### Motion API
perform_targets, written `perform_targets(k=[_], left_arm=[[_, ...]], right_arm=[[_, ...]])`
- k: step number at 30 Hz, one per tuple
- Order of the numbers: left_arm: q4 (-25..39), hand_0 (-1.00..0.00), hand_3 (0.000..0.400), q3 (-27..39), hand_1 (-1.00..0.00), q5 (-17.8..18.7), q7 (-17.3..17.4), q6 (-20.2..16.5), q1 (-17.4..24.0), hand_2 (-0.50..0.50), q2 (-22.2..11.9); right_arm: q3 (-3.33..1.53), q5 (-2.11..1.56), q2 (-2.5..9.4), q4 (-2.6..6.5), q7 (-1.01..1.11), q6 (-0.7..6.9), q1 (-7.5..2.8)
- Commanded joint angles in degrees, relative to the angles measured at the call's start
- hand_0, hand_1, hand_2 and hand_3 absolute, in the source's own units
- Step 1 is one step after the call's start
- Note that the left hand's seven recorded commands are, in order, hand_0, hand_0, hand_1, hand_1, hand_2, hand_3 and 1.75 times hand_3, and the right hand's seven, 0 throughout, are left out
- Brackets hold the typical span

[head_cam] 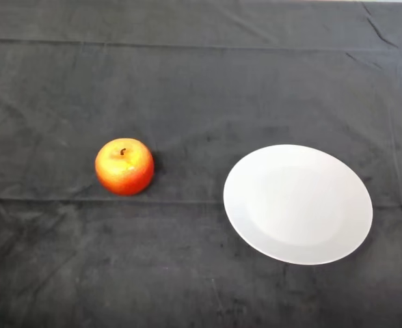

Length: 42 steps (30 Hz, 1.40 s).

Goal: Move the apple to the plate

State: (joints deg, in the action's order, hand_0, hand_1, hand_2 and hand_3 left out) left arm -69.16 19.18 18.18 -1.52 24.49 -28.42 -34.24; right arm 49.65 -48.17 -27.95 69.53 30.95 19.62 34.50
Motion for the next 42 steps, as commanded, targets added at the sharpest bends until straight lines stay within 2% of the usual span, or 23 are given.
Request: perform_targets(k=[1, 19, 42], left_arm=[[2.6, 0.00, 0.000, -1.6, 0.00, -1.8, 0.5, 1.4, -1.6, 0.00, 0.5], [3.3, 0.00, 0.000, -6.8, 0.00, -8.5, 0.9, 2.6, -2.9, 0.00, 3.6], [4.1, 0.00, 0.000, -11.5, 0.00, -14.1, 2.9, 2.8, -6.7, 0.00, 7.1]], right_arm=[[0.73, 0.13, -0.58, -0.20, -0.21, -0.26, -0.15], [0.69, 0.12, -0.51, -0.36, -0.29, -0.24, -0.21], [0.67, 0.10, -0.46, -0.50, -0.37, -0.23, -0.25]])
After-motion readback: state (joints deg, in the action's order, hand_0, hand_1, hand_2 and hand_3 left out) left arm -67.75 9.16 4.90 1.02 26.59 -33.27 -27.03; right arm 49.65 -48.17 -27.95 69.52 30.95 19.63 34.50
